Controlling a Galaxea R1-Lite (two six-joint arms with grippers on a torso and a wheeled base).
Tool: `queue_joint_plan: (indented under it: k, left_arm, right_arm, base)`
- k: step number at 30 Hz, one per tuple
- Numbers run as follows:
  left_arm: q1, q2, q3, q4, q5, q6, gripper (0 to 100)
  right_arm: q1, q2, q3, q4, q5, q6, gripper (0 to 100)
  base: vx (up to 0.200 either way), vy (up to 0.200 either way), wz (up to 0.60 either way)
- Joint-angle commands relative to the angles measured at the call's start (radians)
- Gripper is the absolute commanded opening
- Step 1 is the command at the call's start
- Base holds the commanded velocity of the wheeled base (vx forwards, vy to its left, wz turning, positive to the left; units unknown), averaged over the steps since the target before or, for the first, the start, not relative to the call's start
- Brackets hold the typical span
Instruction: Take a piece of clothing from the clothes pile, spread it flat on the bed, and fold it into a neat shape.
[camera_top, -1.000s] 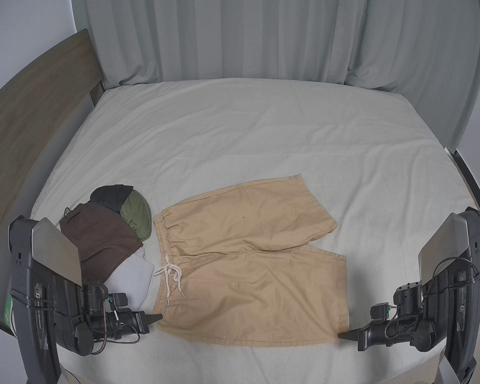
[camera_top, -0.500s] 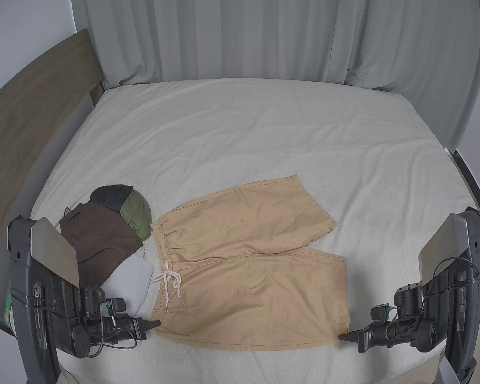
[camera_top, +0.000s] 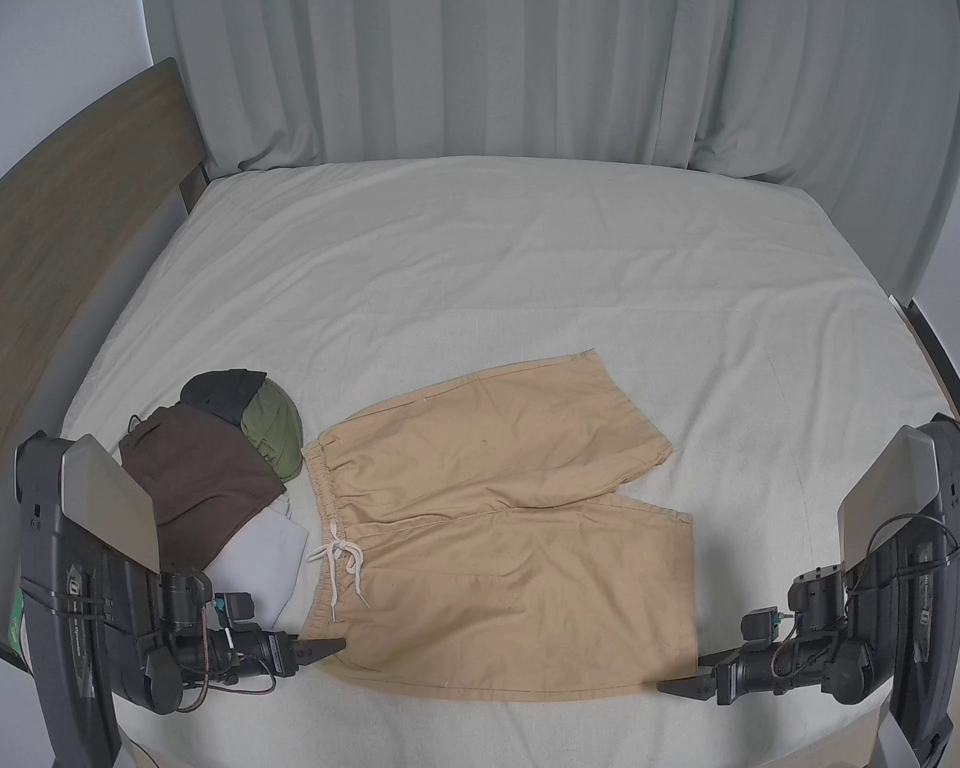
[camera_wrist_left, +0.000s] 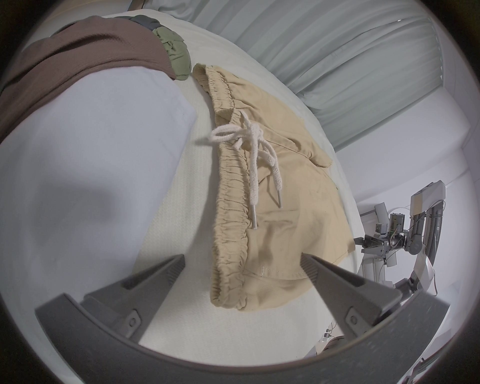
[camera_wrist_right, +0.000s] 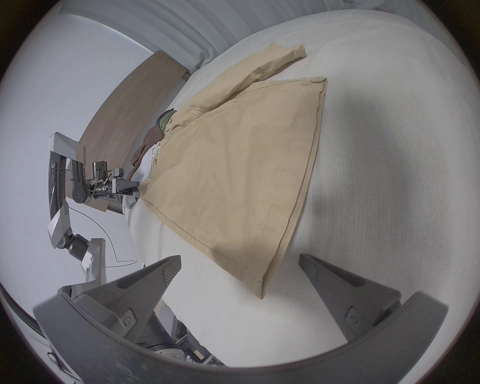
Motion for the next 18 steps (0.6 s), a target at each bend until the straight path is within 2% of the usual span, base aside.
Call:
queue_joint_plan:
  k: [1, 14, 15, 18]
  left_arm:
    - [0.003, 0.003, -0.006, 0.001, -0.001, 0.0, 100]
    - [0.001, 0.01, -0.02, 0.001, 0.001, 0.0, 100]
    - [0.001, 0.013, -0.02, 0.001, 0.001, 0.0, 0]
    - [0.003, 0.02, -0.022, 0.001, 0.001, 0.001, 0]
  right_arm:
    - [0.0, 0.003, 0.0, 0.0, -0.001, -0.001, 100]
    - [0.0, 0.009, -0.005, -0.002, -0.001, -0.001, 100]
    - [0.0, 0.009, -0.005, -0.002, -0.001, -0.001, 100]
    - [0.0, 0.009, -0.005, -0.002, -0.001, -0.001, 100]
  base:
    - [0.0, 0.0, 0.0]
    - [0.0, 0.0, 0.0]
    - [0.0, 0.0, 0.0]
    - [0.0, 0.0, 0.0]
